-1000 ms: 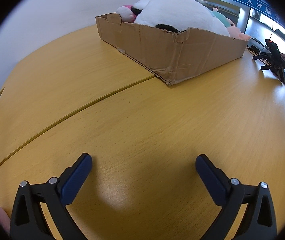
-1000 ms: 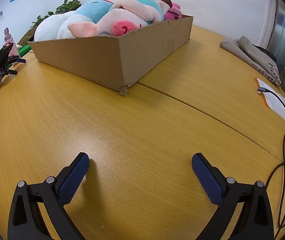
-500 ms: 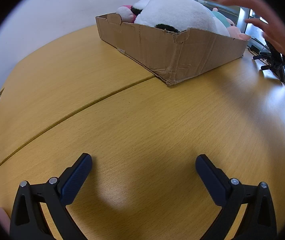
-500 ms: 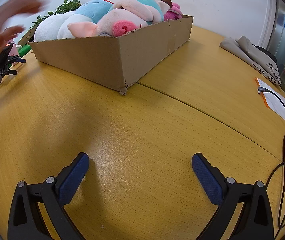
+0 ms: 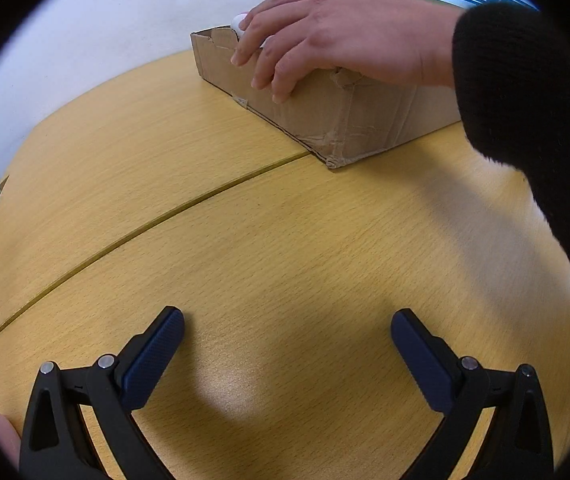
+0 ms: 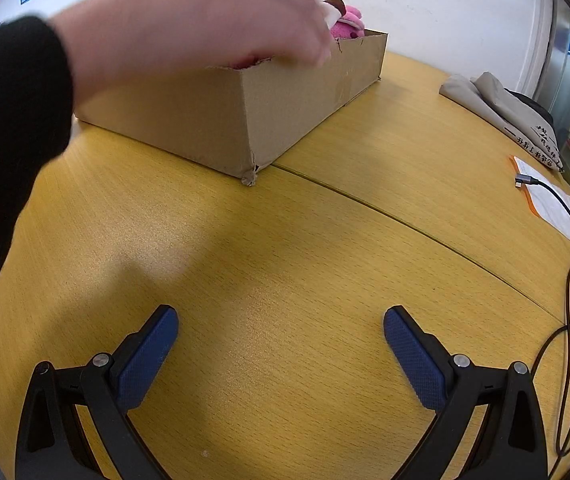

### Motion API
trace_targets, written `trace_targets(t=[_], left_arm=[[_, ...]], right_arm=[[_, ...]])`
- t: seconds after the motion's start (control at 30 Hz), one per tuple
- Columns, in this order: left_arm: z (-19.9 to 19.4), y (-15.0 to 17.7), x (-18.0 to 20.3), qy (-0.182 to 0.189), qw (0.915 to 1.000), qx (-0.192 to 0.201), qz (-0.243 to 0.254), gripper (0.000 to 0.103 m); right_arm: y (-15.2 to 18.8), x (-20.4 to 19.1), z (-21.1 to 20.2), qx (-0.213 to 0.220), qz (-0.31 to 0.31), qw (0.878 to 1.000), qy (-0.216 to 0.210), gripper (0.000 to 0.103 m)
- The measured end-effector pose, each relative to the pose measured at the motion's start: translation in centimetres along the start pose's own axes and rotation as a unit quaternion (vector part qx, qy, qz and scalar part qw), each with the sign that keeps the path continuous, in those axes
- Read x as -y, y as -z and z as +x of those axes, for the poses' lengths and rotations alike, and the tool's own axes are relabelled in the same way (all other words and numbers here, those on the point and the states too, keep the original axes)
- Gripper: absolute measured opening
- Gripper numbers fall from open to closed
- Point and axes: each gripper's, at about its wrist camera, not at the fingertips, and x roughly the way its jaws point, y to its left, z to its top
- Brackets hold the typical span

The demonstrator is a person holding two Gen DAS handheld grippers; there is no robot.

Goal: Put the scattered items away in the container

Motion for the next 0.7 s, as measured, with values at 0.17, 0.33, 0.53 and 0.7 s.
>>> trace_targets(t=[0.17, 0.33, 0.53, 0.7], left_arm=[[0.00, 0.00, 0.02, 0.000, 1.0000, 0.000, 0.000, 0.103], [0.01, -0.03, 0.08, -0.001, 1.0000, 0.000, -0.001, 0.103], [0.41, -0.19, 0.56, -0.002, 1.0000, 0.000, -0.001, 0.103], [0.41, -0.21, 0.62, -0.002, 1.0000, 0.000, -0.002, 0.103]], right_arm=[[0.01, 0.00, 0.01, 0.000, 0.000, 1.000, 0.000, 0.103], [0.01, 0.05, -0.02, 0.000, -0.001, 1.000, 0.000, 0.103], [0.02, 0.07, -0.02, 0.000, -0.001, 1.000, 0.000, 0.103], [0.03, 0.11, -0.04, 0.000, -0.002, 1.000, -0.001, 0.103]])
